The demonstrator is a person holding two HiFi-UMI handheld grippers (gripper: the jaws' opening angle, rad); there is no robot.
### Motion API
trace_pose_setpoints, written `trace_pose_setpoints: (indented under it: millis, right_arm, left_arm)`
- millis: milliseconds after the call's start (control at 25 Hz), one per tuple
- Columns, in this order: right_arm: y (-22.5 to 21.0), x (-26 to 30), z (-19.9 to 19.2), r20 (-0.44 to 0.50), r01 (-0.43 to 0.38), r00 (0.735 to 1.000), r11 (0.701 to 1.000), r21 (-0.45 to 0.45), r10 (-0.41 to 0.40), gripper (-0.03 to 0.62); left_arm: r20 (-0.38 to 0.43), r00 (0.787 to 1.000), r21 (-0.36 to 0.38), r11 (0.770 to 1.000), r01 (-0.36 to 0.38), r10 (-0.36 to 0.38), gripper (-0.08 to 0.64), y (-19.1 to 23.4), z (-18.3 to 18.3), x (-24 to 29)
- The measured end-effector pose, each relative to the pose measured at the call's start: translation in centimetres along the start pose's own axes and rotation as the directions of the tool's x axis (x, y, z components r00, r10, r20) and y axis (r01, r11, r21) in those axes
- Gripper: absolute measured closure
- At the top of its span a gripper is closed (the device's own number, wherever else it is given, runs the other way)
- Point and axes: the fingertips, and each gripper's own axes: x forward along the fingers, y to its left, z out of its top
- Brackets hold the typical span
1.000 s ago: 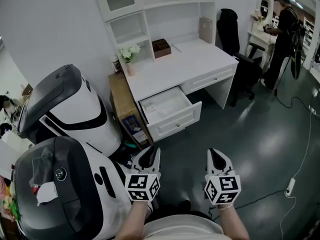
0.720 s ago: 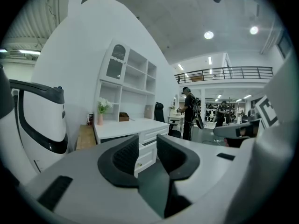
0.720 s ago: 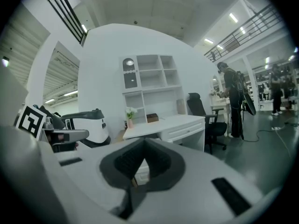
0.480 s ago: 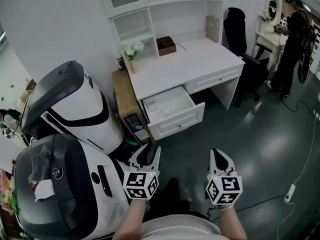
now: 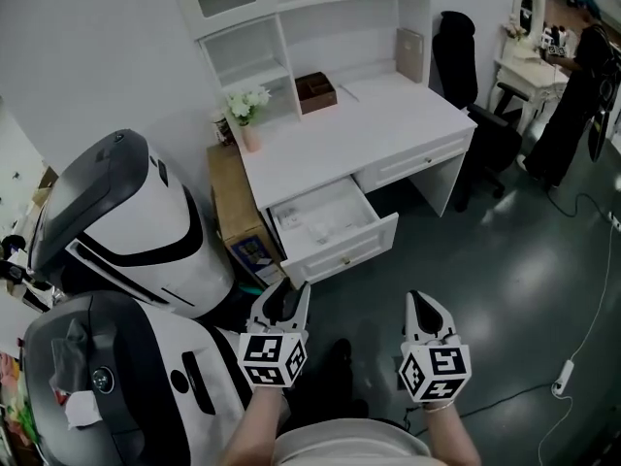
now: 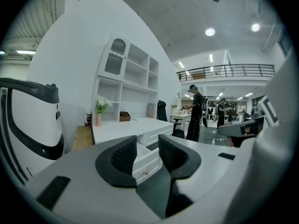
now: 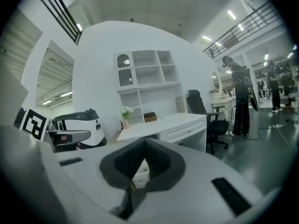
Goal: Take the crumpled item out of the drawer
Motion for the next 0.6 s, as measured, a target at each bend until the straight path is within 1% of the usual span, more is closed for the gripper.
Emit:
trace_pose_setpoints:
  millis: [200, 600]
  right_arm:
    - [-1.0, 4.6, 1.4, -0.006, 0.013, 1.0, 1.0, -0.01, -0.014, 0.591]
    - [-0.8, 14.1, 4.7, -0.009, 0.02, 1.0, 1.0, -0.021, -0.02, 0.591]
  left_arm:
    - [-0.004, 1.0, -0.015, 1.0, -0.004, 0.004, 0.428, 2.3, 0.6, 4.5]
    - [-0.02, 1.0, -0.031, 0.999, 0.012, -0.013, 0.418, 7.6, 2.4, 12.9]
